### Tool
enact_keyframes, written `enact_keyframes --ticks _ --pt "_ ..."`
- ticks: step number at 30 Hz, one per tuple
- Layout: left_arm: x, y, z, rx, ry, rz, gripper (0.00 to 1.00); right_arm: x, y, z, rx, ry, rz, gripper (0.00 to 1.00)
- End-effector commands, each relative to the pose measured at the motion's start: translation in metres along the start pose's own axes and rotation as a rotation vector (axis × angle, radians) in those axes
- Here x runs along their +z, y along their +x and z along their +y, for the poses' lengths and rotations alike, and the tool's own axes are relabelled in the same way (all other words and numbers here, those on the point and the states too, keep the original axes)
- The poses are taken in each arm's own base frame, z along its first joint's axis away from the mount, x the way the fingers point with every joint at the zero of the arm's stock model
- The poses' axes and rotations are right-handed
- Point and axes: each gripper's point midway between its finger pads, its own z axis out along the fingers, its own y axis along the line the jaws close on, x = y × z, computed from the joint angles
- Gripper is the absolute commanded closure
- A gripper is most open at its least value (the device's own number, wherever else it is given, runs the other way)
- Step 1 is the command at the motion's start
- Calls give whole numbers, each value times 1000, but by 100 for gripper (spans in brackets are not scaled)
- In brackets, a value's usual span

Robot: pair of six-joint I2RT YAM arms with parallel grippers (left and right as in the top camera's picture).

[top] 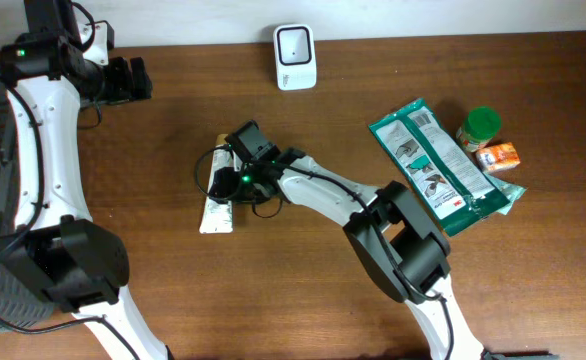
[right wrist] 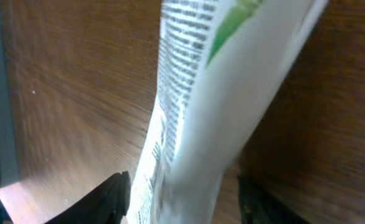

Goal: Scan the item barcode
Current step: 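Reach the right gripper left to the cream tube and grasp it, then lift the cream tube and hold it before the white scanner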

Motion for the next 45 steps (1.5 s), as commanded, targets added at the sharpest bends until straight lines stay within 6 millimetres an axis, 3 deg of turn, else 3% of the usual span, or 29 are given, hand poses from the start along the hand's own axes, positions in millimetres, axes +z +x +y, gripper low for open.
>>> enact_keyframes --ticks 1,5,6,9,12,16,23,32,39,45 --pt "-11 -6 0 23 -8 -29 1 19 14 -18 25 44 45 55" --pt "-11 -6 0 23 -8 -29 1 17 18 -26 45 66 66 83" --pt "-11 -6 0 23 -8 -29 1 14 16 -32 62 76 70 96" --pt "-11 -6 0 23 -8 -29 1 1 14 -50 114 82 107 96" --pt "-11 -6 0 23 -8 -29 1 -19 5 -45 0 -69 154 96" --pt "-11 -6 0 23 -8 -29 1 -61 -3 -44 -173 -186 168 96" --pt "-11 -6 0 23 -8 -29 1 -127 10 -40 -373 -238 199 96" --pt "-11 -6 0 23 -8 -29 1 -199 0 2 -442 -420 85 96" --pt "-11 -6 0 23 -8 -29 1 -247 -6 -15 -429 -451 25 96" --pt "-11 -6 0 23 -8 -29 1 -286 -2 -14 -441 -544 -31 96"
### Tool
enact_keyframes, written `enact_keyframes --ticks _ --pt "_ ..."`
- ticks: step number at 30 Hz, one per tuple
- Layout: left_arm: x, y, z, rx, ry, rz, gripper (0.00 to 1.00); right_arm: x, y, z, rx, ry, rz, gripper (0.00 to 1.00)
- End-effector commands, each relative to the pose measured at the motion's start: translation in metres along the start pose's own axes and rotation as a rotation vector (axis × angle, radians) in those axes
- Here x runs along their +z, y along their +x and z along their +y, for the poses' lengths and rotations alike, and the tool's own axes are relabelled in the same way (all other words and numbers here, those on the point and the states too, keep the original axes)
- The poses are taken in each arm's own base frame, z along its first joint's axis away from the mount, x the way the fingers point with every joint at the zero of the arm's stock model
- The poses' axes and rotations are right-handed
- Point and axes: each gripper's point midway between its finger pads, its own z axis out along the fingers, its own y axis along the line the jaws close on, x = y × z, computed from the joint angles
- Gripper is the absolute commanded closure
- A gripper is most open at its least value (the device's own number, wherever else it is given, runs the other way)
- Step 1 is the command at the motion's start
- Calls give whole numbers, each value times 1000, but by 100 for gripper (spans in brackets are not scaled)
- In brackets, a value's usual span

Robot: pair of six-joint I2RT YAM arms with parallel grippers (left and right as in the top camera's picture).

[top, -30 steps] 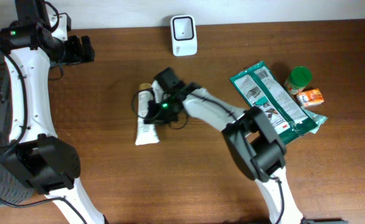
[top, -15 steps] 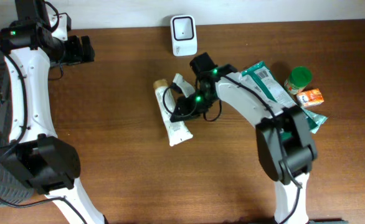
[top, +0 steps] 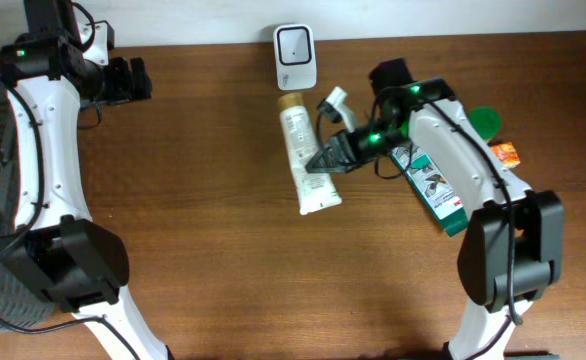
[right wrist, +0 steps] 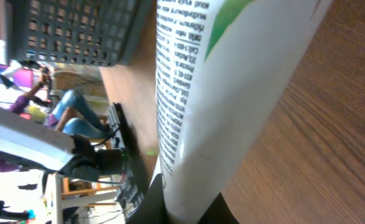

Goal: Scan the item barcode
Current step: 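Lift the cream tube and hold it before the white scanner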

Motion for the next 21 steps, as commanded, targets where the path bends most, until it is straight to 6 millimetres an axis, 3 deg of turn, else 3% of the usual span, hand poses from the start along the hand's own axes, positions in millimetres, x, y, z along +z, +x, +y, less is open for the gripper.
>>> enact_keyframes --ticks 1,7,13,17,21 --pt "-11 -6 -1 20 -7 -29 1 -36 -12 51 -167 -107 -115 96" --pt "-11 -6 -1 20 -7 -29 1 -77 -11 83 -247 -63 -204 96" --pt "-11 -6 -1 20 -7 -29 1 -110 -3 131 -380 -14 -288 96" --pt "-11 -6 -1 20 -7 -29 1 -118 2 146 -418 -2 -307 96" --pt "-11 -6 -1 20 -7 -29 1 -118 4 148 -411 -4 -304 96"
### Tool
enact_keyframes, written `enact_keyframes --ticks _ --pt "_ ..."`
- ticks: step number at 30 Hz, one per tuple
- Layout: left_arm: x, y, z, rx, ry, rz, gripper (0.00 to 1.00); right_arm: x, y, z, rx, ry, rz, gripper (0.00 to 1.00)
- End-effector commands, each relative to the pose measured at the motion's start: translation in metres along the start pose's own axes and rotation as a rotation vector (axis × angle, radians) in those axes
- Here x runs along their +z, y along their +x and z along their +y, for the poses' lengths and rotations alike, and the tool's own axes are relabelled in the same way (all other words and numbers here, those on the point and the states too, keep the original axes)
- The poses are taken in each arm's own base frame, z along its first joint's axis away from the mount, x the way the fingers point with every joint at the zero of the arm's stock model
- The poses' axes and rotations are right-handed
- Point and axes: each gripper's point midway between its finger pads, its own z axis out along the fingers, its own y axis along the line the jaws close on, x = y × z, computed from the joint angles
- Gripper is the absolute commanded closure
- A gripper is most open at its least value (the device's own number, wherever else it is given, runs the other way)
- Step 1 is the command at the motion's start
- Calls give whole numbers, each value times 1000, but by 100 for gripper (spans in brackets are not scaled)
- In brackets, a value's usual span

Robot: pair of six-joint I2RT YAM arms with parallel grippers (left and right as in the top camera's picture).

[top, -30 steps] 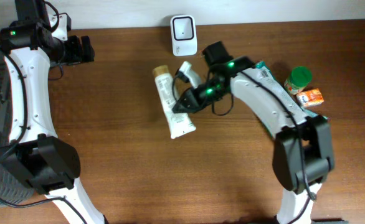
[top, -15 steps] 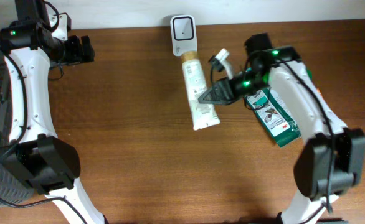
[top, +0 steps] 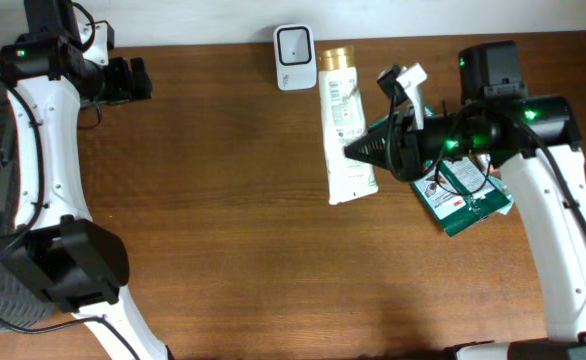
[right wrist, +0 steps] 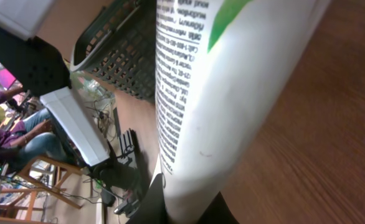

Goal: Scan the item barcode
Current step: 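Lift the cream tube and hold it before the white scanner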

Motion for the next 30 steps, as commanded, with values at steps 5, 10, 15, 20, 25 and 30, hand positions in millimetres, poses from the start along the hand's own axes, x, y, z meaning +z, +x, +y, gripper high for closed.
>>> enact_keyframes --ticks 5,10,15,20,25,30 --pt "-11 -6 -1 20 -7 -29 1 -6 -4 5 -38 21 -11 96" --pt "-11 -6 -1 20 -7 -30 1 -1 -1 -36 77 346 78 96" --pt "-11 -6 -1 20 -7 -30 1 -4 -38 -40 -14 543 83 96" --pt "-11 -6 -1 20 -7 -30 1 3 -79 -84 -129 758 102 96" --pt "-11 -6 -1 20 -7 -30 1 28 -94 -165 -246 1052 161 96" --pt "-11 -6 -1 20 -7 -30 1 46 -95 -230 -353 1277 241 96"
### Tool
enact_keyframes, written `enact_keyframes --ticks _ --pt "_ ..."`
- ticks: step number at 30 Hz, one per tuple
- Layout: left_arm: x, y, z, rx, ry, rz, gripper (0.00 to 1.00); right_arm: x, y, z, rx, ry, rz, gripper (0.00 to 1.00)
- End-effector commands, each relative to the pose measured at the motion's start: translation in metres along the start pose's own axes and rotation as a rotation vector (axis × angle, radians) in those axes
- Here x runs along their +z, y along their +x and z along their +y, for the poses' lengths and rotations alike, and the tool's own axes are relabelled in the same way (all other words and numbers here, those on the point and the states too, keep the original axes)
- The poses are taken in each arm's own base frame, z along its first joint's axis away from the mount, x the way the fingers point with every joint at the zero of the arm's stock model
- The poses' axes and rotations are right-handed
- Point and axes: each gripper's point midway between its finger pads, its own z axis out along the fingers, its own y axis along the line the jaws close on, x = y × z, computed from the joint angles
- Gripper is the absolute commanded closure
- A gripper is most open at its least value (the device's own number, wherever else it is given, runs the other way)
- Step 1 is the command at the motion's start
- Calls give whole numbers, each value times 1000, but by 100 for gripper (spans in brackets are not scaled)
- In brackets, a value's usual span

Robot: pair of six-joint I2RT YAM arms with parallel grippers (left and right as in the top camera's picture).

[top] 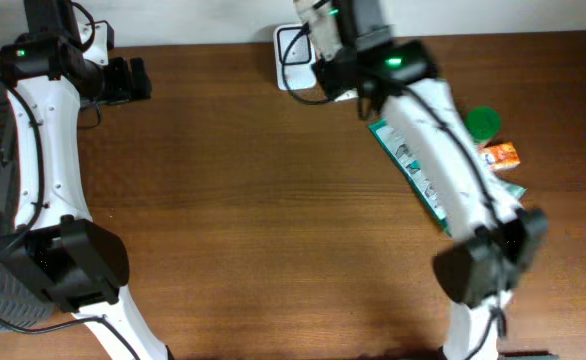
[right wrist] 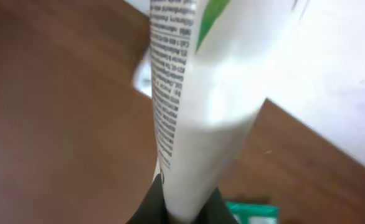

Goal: Scan the item barcode
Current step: 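Lift the cream tube and hold it before the white scanner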

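Note:
A white tube (right wrist: 195, 93) with a green stripe and black print fills the right wrist view. My right gripper (right wrist: 185, 204) is shut on its flat crimped end. From overhead the tube (top: 323, 24) is raised at the table's back edge, just right of and partly over the white scanner (top: 287, 52), which the right arm partly hides. No barcode can be made out on the tube; the print is blurred. My left gripper (top: 133, 79) hangs at the far left, away from all this, its jaws too small to read.
A green foil packet (top: 401, 150) lies under the right arm. A green-lidded jar (top: 484, 122) and a small orange box (top: 501, 155) sit at the right. A dark basket stands at the left edge.
The right arm has swung from the right side of the table to the back. The tube was held flat to the right of the scanner; now it is raised at the scanner.
The tube lay at the centre left of the table with my right gripper's open fingers on either side of it. Then the gripper was shut on it below the scanner, then to the right of the scanner, and now right at the scanner. The left arm stayed still.

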Motion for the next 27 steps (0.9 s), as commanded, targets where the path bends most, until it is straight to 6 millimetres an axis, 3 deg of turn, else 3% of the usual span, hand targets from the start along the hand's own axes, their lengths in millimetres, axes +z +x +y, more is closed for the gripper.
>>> enact_keyframes --ticks 1,5,13,27 --pt "-11 -6 -1 20 -4 -30 1 30 -2 -38 -116 303 39 96" --pt "-11 -6 -1 20 -4 -30 1 84 7 -54 -225 470 84 96" --pt "-11 -6 -1 20 -4 -30 1 148 28 -44 -319 506 115 96" --pt "-11 -6 -1 20 -4 -30 1 150 14 -30 -318 510 60 96"
